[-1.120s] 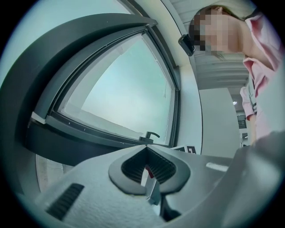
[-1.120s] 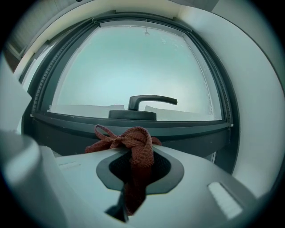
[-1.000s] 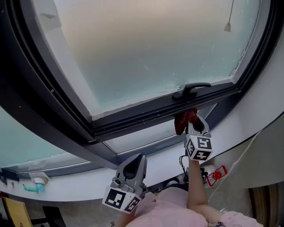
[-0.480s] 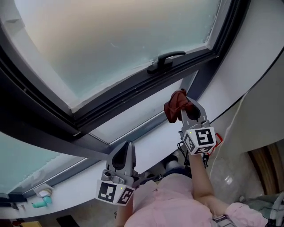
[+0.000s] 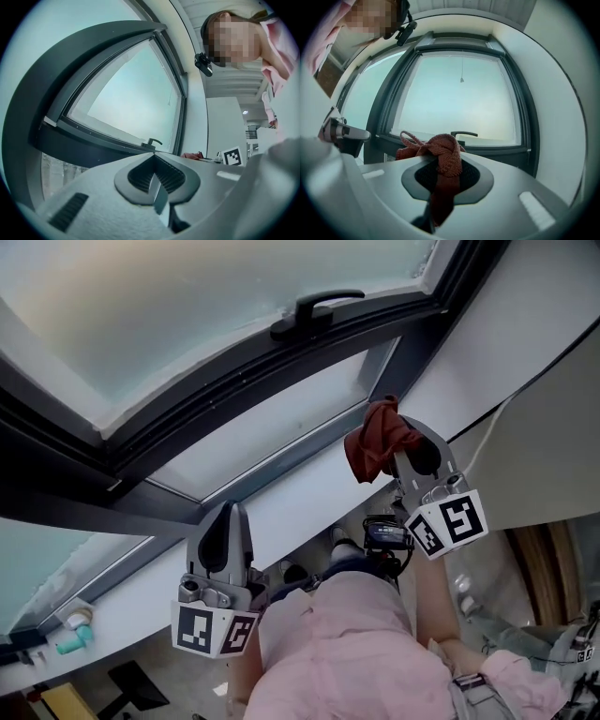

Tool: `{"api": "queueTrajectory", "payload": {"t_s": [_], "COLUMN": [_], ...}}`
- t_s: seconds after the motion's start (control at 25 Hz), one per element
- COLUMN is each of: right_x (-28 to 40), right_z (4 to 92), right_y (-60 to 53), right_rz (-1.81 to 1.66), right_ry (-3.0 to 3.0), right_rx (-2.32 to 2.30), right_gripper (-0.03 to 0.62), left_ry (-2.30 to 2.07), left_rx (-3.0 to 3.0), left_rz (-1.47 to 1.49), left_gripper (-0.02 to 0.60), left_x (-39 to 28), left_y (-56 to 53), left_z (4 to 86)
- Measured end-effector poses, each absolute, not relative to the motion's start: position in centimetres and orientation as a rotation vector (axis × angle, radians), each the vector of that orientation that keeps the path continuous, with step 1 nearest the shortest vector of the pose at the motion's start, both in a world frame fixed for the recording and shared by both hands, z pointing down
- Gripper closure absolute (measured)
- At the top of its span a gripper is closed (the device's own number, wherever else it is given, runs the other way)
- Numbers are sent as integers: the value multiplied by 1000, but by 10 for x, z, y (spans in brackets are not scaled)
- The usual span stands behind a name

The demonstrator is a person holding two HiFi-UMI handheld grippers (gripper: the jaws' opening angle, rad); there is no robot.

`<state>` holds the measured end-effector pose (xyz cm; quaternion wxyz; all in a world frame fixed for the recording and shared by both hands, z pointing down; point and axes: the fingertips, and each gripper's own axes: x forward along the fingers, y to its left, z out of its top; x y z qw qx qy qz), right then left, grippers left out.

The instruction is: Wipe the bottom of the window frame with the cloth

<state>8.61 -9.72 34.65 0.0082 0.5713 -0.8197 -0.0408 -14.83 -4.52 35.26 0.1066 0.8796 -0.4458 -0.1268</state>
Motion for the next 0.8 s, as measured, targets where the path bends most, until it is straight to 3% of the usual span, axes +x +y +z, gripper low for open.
{"api": "queueTrajectory", "payload": {"t_s": [0.32,0.8], "right_x": [145,240], "right_z": [361,372], "right_y": [-108,-137], "right_rz": [180,223], "right_ry": [-2646,-2661], "right_rx": [1635,1484], "right_gripper": [537,537], "left_ry": [-1504,-1694], "left_rx": [2467,2336], "left_rz": [-318,-276], "left_gripper": [580,580], "left_x": [-121,-41], "left_y": [-48,-55], "left_z": [362,376]}}
